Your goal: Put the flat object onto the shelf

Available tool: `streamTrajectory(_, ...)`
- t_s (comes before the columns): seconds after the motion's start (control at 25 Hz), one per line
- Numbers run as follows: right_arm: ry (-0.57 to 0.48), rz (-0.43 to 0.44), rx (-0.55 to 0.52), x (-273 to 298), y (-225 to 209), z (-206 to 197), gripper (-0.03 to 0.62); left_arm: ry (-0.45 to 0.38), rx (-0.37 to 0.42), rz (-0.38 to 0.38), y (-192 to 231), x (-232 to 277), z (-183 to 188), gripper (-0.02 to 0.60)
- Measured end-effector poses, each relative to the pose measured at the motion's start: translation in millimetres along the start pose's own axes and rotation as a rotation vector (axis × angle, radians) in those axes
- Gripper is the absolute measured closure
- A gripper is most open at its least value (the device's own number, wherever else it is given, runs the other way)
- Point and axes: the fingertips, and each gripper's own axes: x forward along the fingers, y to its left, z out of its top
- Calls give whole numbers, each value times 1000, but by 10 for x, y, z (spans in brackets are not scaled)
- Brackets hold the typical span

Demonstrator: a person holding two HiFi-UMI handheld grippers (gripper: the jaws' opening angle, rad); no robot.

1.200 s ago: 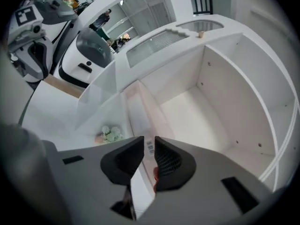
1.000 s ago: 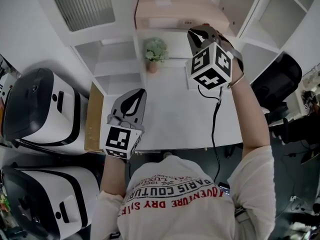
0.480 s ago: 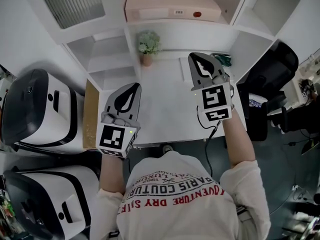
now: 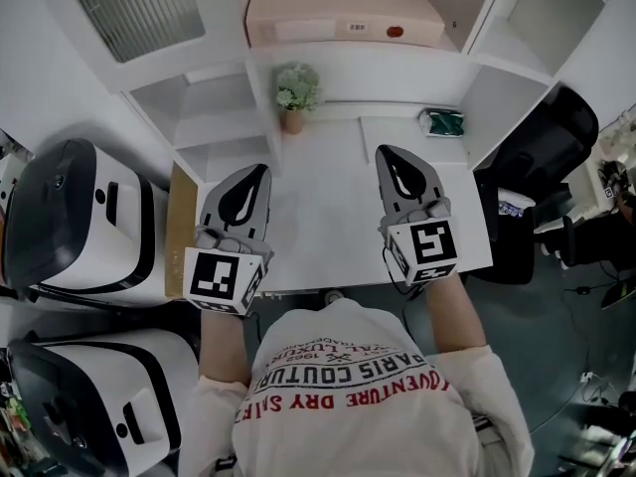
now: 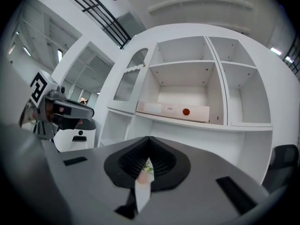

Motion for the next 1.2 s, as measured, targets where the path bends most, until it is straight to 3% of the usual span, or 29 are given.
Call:
streamTrajectory(0.36, -38, -14, 62, -10, -105, -30, 568, -2, -17, 13, 40, 124, -25, 569)
streamTrajectory(0.88, -52, 1, 31, 55, -112, 24, 569, 1, -14, 12, 14, 201, -64, 569)
streamTrajectory(1.2, -45, 59, 3, 107, 31, -22, 568, 10, -10, 8, 0, 236, -71, 569)
